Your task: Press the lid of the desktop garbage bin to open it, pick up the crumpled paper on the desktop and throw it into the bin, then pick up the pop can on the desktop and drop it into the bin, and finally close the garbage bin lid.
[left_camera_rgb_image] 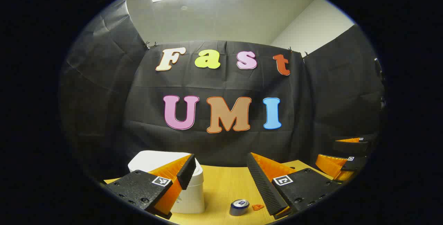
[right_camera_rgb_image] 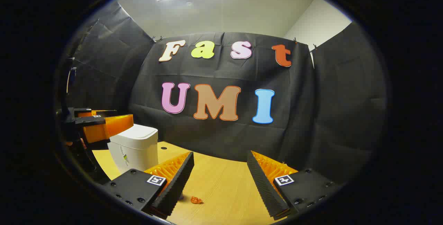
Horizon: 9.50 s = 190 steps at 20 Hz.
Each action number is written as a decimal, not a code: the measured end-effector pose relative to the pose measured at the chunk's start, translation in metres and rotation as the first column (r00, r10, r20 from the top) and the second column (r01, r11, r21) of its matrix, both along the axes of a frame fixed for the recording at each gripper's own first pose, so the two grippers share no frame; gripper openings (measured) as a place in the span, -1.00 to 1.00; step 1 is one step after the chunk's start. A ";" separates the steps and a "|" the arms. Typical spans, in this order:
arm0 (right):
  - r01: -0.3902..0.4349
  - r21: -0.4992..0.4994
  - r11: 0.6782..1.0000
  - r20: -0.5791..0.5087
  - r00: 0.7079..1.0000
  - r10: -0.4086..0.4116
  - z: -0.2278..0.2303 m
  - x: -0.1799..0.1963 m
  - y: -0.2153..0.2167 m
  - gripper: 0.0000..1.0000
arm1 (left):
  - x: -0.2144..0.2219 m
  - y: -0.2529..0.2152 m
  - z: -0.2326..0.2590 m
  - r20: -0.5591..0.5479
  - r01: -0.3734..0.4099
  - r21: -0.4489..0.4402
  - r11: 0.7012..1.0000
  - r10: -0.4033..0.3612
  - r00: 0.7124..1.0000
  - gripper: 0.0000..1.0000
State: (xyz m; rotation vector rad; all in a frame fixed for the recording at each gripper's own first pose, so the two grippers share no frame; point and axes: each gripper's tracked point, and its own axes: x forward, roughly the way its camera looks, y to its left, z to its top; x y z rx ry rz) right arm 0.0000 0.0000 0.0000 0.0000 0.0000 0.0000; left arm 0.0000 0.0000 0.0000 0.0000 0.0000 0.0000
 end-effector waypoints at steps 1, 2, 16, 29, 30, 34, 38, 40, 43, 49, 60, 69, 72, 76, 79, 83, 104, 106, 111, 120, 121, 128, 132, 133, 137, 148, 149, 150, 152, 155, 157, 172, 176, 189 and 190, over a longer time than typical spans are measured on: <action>0.005 -0.008 1.000 -0.008 1.000 -0.005 -0.002 0.001 0.002 0.95 | 0.000 0.001 -0.002 -0.007 0.008 -0.001 1.000 -0.008 1.000 0.82; 0.005 -0.012 1.000 -0.014 1.000 -0.005 -0.003 0.000 0.007 0.95 | 0.001 0.002 -0.004 -0.013 0.014 -0.003 1.000 -0.014 1.000 0.82; 0.022 0.009 1.000 0.017 1.000 -0.022 0.008 -0.006 0.024 0.96 | 0.008 0.006 -0.011 -0.011 0.072 -0.004 0.997 -0.072 0.997 0.82; 0.013 0.026 1.000 -0.017 1.000 -0.012 0.005 -0.004 0.003 0.95 | 0.011 -0.023 -0.022 -0.044 0.093 0.024 0.995 -0.092 0.995 0.82; 0.006 0.033 0.999 -0.020 1.000 -0.005 0.005 -0.004 0.004 0.95 | 0.010 -0.023 -0.021 -0.043 0.091 0.035 0.995 -0.089 0.995 0.82; -0.010 0.035 0.999 -0.019 1.000 0.011 0.004 0.002 0.006 0.95 | 0.012 -0.020 -0.023 -0.051 0.080 0.056 0.995 -0.078 0.996 0.83; -0.028 0.043 0.999 -0.020 0.999 0.029 0.005 0.008 0.010 0.96 | 0.014 -0.007 -0.027 -0.073 0.048 0.074 0.996 -0.043 0.996 0.83; -0.035 0.039 0.999 -0.019 0.999 0.035 0.005 0.009 0.013 0.96 | 0.015 0.001 -0.028 -0.077 0.030 0.082 0.996 -0.024 0.997 0.81; -0.045 0.035 0.998 -0.021 0.999 0.046 0.004 0.010 0.017 1.00 | 0.014 0.012 -0.035 -0.095 0.007 0.073 0.997 0.000 0.995 0.81; -0.048 0.030 0.998 -0.029 0.998 0.048 0.003 0.011 0.020 0.96 | 0.015 0.038 -0.042 -0.117 -0.043 0.072 0.996 0.051 0.992 0.81; -0.045 0.012 0.999 -0.038 0.998 0.045 0.001 0.009 0.027 0.95 | 0.026 0.095 -0.015 0.011 -0.152 0.110 0.982 0.152 0.988 0.81; -0.048 0.009 0.999 -0.046 0.998 0.049 -0.002 0.011 0.032 1.00 | 0.037 0.118 -0.025 0.000 -0.229 0.153 0.961 0.232 0.973 -0.67; -0.057 0.010 0.998 -0.060 0.997 0.057 -0.008 0.015 0.035 0.95 | 0.043 0.126 -0.037 -0.020 -0.244 0.180 0.953 0.252 0.968 -0.89; -0.054 0.001 0.999 -0.079 0.995 0.054 -0.014 0.017 0.033 1.00 | 0.050 0.131 -0.058 -0.064 -0.260 0.173 0.950 0.274 0.960 -1.00; -0.045 0.003 0.999 -0.088 0.995 0.045 -0.016 0.019 0.030 0.96 | 0.050 0.136 -0.069 -0.084 -0.271 0.163 0.949 0.287 0.954 -1.00; -0.052 0.008 0.999 -0.113 0.992 0.053 -0.023 0.023 0.033 0.96 | 0.048 0.137 -0.080 -0.099 -0.271 0.142 0.952 0.286 0.953 -1.00; -0.139 -0.005 0.990 -0.200 0.970 0.135 -0.067 0.051 0.067 0.96 | 0.057 0.137 -0.042 -0.002 -0.274 0.147 0.950 0.278 0.961 -1.00; -0.130 -0.006 0.991 -0.203 0.971 0.126 -0.075 0.056 0.063 0.96 | 0.055 0.133 -0.025 0.027 -0.261 0.135 0.956 0.260 0.965 -1.00; -0.176 0.076 0.982 -0.256 0.948 0.189 -0.110 0.073 0.072 0.96 | 0.051 0.104 -0.017 0.019 -0.168 0.096 0.981 0.167 0.986 -1.00; -0.205 0.119 0.971 -0.351 0.907 0.235 -0.170 0.106 0.077 0.97 | 0.033 0.060 -0.031 -0.021 -0.036 0.157 0.987 0.039 0.999 0.42; -0.208 0.125 0.970 -0.367 0.899 0.240 -0.178 0.106 0.077 0.98 | 0.036 0.060 -0.031 -0.017 -0.042 0.161 0.986 0.046 0.999 0.97; -0.243 0.158 0.957 -0.487 0.824 0.290 -0.234 0.112 0.084 0.97 | 0.026 0.062 -0.027 -0.005 -0.061 0.164 0.985 0.063 0.998 0.86; -0.275 0.166 0.947 -0.533 0.783 0.321 -0.256 0.118 0.094 0.89 | 0.021 0.063 -0.025 -0.011 -0.071 0.185 0.980 0.075 0.997 0.86; -0.286 0.157 0.945 -0.546 0.772 0.325 -0.262 0.121 0.096 0.86 | 0.019 0.064 -0.025 -0.013 -0.077 0.192 0.978 0.081 0.997 0.86; -0.313 0.155 0.937 -0.600 0.724 0.341 -0.290 0.128 0.103 0.53 | 0.016 0.068 -0.020 -0.007 -0.101 0.207 0.973 0.105 0.994 0.86; -0.326 0.194 0.925 -0.695 0.620 0.364 -0.326 0.124 0.107 -0.24 | 0.004 0.079 -0.020 -0.009 -0.167 0.209 0.964 0.172 0.985 0.86; -0.327 0.193 0.925 -0.697 0.618 0.364 -0.325 0.125 0.106 -0.26 | 0.004 0.079 -0.019 -0.010 -0.168 0.208 0.964 0.174 0.985 0.86; -0.332 0.192 0.923 -0.701 0.612 0.366 -0.327 0.124 0.107 -0.26 | 0.003 0.078 -0.020 -0.010 -0.168 0.208 0.964 0.174 0.985 0.86; -0.336 0.189 0.923 -0.703 0.610 0.366 -0.328 0.124 0.108 -0.30 | 0.002 0.077 -0.022 -0.017 -0.168 0.208 0.964 0.175 0.984 0.86; -0.341 0.195 0.919 -0.710 0.597 0.373 -0.327 0.123 0.109 -0.29 | 0.001 0.076 -0.022 -0.017 -0.170 0.208 0.963 0.177 0.984 0.86; -0.346 0.201 0.917 -0.713 0.590 0.379 -0.328 0.122 0.112 -0.48 | 0.001 0.076 -0.021 -0.014 -0.171 0.210 0.962 0.178 0.984 0.86; -0.327 0.250 0.911 -0.649 0.642 0.408 -0.297 0.123 0.107 -0.89 | -0.002 0.075 -0.027 -0.024 -0.155 0.192 0.969 0.163 0.986 0.86; -0.369 0.268 0.890 -0.518 0.724 0.456 -0.239 0.137 0.115 -0.89 | -0.001 0.075 -0.033 -0.036 -0.150 0.177 0.973 0.159 0.987 0.86; -0.704 0.241 0.669 -0.169 0.648 0.743 -0.086 0.168 0.253 -0.89 | -0.023 0.093 -0.066 -0.120 -0.158 0.136 0.978 0.175 0.977 0.87; -0.709 0.238 0.664 -0.167 0.643 0.747 -0.082 0.171 0.266 -0.89 | -0.026 0.096 -0.068 -0.129 -0.165 0.140 0.976 0.183 0.975 0.87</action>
